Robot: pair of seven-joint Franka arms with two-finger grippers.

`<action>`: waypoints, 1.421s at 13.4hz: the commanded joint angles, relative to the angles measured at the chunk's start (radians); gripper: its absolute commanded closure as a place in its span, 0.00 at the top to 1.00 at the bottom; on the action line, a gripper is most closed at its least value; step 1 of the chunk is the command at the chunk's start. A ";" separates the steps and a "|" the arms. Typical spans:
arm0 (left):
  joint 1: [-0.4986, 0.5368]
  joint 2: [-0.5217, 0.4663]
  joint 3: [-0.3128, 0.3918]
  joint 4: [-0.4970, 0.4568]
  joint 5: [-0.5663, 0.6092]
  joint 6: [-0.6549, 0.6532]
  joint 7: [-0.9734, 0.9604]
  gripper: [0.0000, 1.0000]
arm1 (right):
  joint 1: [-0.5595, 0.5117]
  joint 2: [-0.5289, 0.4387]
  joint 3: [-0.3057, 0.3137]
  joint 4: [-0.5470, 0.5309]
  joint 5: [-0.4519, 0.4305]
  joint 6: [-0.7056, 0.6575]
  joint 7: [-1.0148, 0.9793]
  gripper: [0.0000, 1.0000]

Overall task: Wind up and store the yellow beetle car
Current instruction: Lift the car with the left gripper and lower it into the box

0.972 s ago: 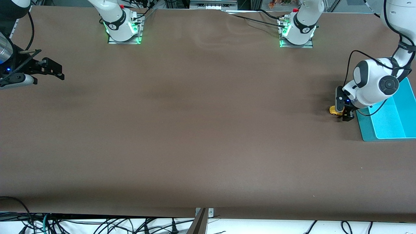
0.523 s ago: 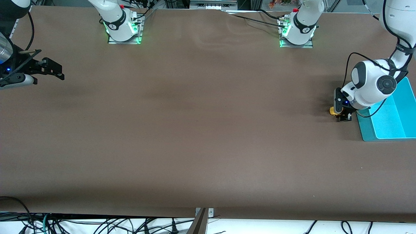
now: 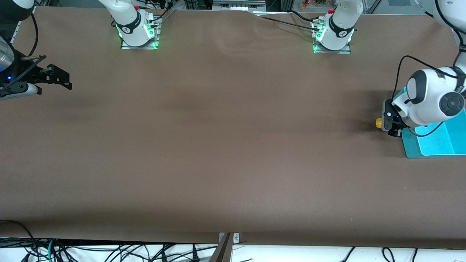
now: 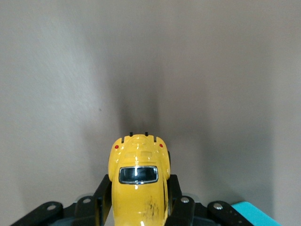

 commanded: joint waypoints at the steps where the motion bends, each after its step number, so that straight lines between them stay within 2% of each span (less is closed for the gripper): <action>1: 0.006 -0.003 -0.051 0.152 -0.045 -0.249 -0.049 0.16 | -0.005 0.010 0.003 0.030 -0.012 -0.020 0.009 1.00; 4: 0.020 0.005 -0.039 0.296 -0.010 -0.386 -0.028 0.16 | -0.006 0.010 0.003 0.030 -0.012 -0.019 0.009 1.00; 8: 0.216 0.051 -0.034 0.306 0.136 -0.373 0.032 0.19 | -0.006 0.011 0.003 0.030 -0.012 -0.019 0.009 1.00; 10: 0.251 0.108 -0.034 0.294 0.209 -0.257 0.102 0.19 | -0.006 0.011 0.003 0.030 -0.012 -0.019 0.009 1.00; 15: 0.365 0.295 -0.036 0.277 0.220 0.007 0.133 0.20 | -0.006 0.011 0.003 0.030 -0.012 -0.020 0.008 1.00; 16: 0.370 0.307 -0.036 0.275 0.220 0.017 0.133 0.24 | -0.006 0.011 0.003 0.030 -0.012 -0.019 0.008 1.00; 17: 0.370 0.310 -0.036 0.275 0.220 0.015 0.136 0.57 | -0.006 0.011 0.003 0.030 -0.012 -0.020 0.008 1.00; 18: 0.371 0.307 -0.037 0.275 0.220 0.006 0.149 1.00 | -0.006 0.013 0.002 0.030 -0.012 -0.020 0.008 1.00; 19: 0.370 0.298 -0.041 0.277 0.219 0.004 0.185 1.00 | -0.006 0.013 0.002 0.030 -0.012 -0.020 0.008 1.00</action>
